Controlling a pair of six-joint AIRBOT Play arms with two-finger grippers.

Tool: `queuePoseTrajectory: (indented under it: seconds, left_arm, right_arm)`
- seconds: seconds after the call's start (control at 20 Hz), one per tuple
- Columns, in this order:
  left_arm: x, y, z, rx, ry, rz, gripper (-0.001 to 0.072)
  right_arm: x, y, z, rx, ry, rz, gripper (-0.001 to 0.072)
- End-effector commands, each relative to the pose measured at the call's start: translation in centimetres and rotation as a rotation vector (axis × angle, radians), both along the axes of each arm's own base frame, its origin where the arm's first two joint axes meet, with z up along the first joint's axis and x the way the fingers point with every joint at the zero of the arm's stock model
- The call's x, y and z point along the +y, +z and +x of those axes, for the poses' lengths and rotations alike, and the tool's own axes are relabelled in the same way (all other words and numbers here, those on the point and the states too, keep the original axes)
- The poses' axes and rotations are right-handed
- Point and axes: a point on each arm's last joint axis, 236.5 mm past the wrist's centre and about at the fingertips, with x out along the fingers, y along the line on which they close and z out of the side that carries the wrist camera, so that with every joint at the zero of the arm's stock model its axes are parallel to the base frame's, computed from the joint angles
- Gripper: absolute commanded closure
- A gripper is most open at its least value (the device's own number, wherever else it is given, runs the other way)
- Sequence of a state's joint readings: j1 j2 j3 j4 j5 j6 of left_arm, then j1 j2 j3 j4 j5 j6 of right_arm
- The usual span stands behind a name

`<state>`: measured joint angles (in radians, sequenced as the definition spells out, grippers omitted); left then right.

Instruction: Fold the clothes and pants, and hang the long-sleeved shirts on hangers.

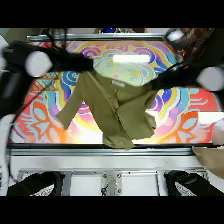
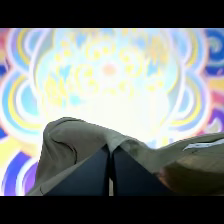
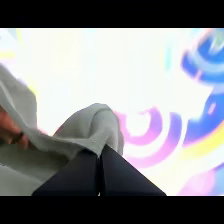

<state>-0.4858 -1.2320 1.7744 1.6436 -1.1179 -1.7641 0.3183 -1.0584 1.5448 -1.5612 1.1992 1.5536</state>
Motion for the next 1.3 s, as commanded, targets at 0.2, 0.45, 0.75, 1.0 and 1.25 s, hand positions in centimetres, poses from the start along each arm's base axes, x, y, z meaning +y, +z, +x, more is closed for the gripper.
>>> queuePoseTrajectory:
  seconds: [0.2, 0.45, 0.75, 1.0, 1.25]
  left_arm:
    - [0.6, 24.3, -15.5, -0.556, -0.205, -0.354, 0.0694]
    - [1.4, 28.2, -19.2, -0.692, -0.256, -0.452, 0.0694]
    - [1.9, 16.5, -10.0, -0.407, 0.004, -0.155, 0.0694]
    - [5.6, -2.8, -4.0, 0.142, 0.203, 0.140, 0.0694]
    - [5.1, -18.8, -6.6, 0.587, 0.163, 0.099, 0.0693]
  right_arm:
    - [-4.1, 24.7, -12.0, -0.634, -0.053, 0.337, 0.0697]
    - [-5.2, 27.0, -15.1, -0.692, -0.075, 0.444, 0.0697]
    - [-3.3, 16.0, -9.1, -0.255, -0.175, 0.371, 0.0697]
    - [-2.3, 0.5, -4.3, 0.205, -0.199, 0.087, 0.0697]
    - [-2.9, -12.0, -7.2, 0.546, -0.259, -0.034, 0.0697]
